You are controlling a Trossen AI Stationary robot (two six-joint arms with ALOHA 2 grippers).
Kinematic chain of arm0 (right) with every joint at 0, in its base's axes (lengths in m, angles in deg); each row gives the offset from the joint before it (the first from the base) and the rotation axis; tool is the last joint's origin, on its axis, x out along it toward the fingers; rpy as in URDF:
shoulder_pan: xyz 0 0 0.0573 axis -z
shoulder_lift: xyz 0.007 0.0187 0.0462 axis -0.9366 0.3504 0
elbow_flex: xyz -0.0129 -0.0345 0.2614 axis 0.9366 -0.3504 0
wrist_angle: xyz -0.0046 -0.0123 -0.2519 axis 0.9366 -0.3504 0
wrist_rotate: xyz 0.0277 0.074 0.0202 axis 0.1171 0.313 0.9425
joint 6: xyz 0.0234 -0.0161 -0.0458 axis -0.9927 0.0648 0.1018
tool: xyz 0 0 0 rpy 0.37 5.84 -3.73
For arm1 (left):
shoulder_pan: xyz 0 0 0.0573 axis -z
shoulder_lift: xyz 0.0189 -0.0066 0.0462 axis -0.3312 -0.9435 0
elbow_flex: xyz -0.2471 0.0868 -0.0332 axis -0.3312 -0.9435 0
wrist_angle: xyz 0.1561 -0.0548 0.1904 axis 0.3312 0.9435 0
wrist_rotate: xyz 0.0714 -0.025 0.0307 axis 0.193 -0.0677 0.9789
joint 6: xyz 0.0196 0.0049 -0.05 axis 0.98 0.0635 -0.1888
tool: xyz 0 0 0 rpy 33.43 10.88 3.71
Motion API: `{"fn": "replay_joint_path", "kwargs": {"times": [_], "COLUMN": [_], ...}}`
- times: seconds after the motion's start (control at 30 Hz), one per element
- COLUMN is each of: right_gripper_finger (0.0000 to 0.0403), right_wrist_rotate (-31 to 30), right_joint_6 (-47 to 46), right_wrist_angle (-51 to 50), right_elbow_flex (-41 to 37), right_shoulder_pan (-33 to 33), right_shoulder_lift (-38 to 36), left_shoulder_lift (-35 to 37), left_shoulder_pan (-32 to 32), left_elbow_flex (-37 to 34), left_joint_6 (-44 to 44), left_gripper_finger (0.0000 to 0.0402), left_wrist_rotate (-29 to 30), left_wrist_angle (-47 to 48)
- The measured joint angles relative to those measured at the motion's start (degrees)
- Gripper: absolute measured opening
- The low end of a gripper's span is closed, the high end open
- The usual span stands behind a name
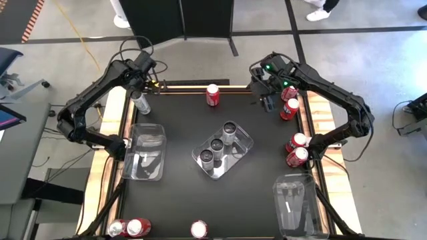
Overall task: Sort soda cans
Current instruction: Put the white soda can into the middle transparent bin
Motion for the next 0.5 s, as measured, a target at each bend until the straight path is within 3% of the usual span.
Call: {"fn": "replay_joint_path", "kwargs": {"times": [0.27,0.5], "right_gripper_finger": [0.0331,0.0331], "right_wrist_rotate": [0.13,0.15], "right_joint_6": [-26.76,-30.44], "right_wrist_angle": [1.93,2.57], "right_elbow_flex": [0.00,0.00], "right_shoulder_pan": [-1.14,-1.51], "right_shoulder_lift": [0.00,0.00], "left_shoulder_lift": [-0.12,-0.33], "left_shoulder_pan": [-1.00,-1.64], "left_elbow_flex": [0.00,-0.02], "left_joint_6": [-3.28,-5.99], "left_gripper_finger": [0.0274,0.0274], "left_wrist_rotate": [-3.93,-4.14], "left_wrist_angle": [1.78,8.13]}}
